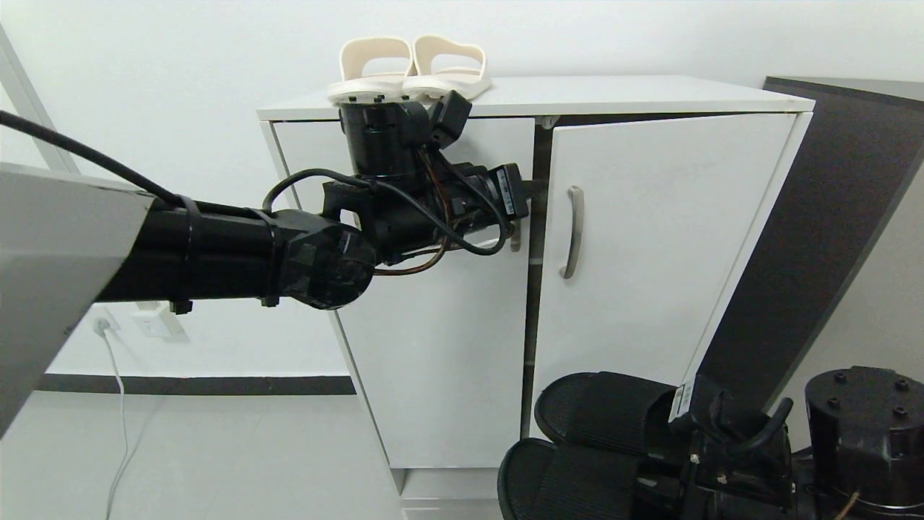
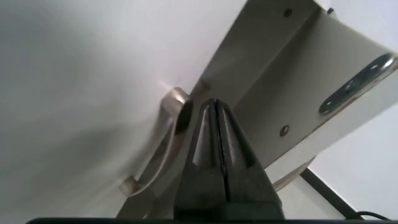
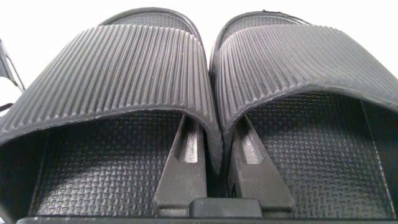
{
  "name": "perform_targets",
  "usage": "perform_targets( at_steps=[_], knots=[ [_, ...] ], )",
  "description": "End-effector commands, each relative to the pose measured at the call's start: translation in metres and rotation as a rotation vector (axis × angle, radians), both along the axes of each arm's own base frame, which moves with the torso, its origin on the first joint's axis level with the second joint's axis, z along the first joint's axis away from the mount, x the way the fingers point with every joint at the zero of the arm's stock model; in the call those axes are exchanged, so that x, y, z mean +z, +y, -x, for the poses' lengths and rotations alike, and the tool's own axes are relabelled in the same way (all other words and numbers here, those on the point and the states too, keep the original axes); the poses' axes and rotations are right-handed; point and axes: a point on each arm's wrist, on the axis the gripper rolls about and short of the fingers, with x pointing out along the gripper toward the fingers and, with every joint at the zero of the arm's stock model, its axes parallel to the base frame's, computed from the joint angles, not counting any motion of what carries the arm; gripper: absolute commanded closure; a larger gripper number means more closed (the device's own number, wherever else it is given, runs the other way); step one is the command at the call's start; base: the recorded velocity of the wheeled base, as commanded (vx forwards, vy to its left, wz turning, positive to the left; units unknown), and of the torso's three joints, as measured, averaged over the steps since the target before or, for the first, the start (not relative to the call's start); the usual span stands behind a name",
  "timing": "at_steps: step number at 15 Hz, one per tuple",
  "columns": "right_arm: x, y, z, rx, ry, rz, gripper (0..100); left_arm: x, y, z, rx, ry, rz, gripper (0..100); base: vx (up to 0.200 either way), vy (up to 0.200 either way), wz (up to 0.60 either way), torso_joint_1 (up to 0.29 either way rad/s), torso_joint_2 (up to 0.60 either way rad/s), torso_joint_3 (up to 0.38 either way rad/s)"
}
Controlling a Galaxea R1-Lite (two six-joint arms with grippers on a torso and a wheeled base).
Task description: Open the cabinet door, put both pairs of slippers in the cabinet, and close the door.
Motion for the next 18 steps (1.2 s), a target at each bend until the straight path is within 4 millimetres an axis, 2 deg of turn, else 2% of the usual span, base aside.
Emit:
perform_targets(
  at_steps=[1, 3, 7, 10, 12, 14, 15, 16, 18],
  knots=[
    [-0.001, 0.0, 0.001, 0.003, 0.003, 0.003, 100, -0.003, -0.006, 0.002, -0.014, 0.004, -0.004, 100, -0.2, 0.0, 0.0, 0.002, 0.0, 0.002],
    [-0.002, 0.0, 0.002, 0.01, 0.007, 0.008, 100, -0.003, -0.014, 0.013, -0.016, 0.004, -0.009, 100, -0.2, 0.0, 0.0, 0.007, 0.0, 0.002],
    [-0.003, 0.003, 0.006, 0.031, 0.009, 0.01, 100, -0.002, -0.042, 0.052, -0.07, -0.04, -0.006, 100, -0.2, 0.0, 0.0, -0.001, 0.01, 0.006],
    [-0.002, 0.003, 0.007, 0.033, 0.004, 0.006, 100, 0.007, -0.036, 0.056, -0.065, -0.057, 0.007, 100, -0.067, 0.0, 0.0, 0.001, 0.0, 0.001],
    [0.0, 0.003, 0.007, 0.033, -0.001, 0.0, 100, 0.009, -0.026, 0.06, -0.053, -0.056, 0.006, 100, 0.0, 0.0, 0.0, 0.0, 0.0, 0.0],
    [0.002, 0.005, 0.002, 0.005, -0.005, -0.009, 100, 0.019, -0.004, 0.074, -0.031, -0.065, 0.012, 100, 0.0, 0.0, 0.0, 0.0, 0.0, 0.0],
    [0.003, 0.007, -0.003, -0.041, -0.003, -0.008, 100, 0.023, 0.006, 0.083, -0.025, -0.071, 0.015, 100, 0.0, 0.0, 0.0, 0.0, 0.0, 0.0],
    [0.003, 0.008, -0.012, -0.117, 0.009, -0.019, 100, 0.029, 0.024, 0.099, -0.015, -0.078, 0.018, 100, 0.0, 0.0, 0.0, 0.0, 0.0, 0.0],
    [0.001, 0.009, -0.02, -0.16, 0.023, -0.021, 100, 0.035, 0.059, 0.129, 0.017, -0.104, 0.018, 100, 0.0, 0.0, 0.0, 0.0, 0.0, 0.0]
  ],
)
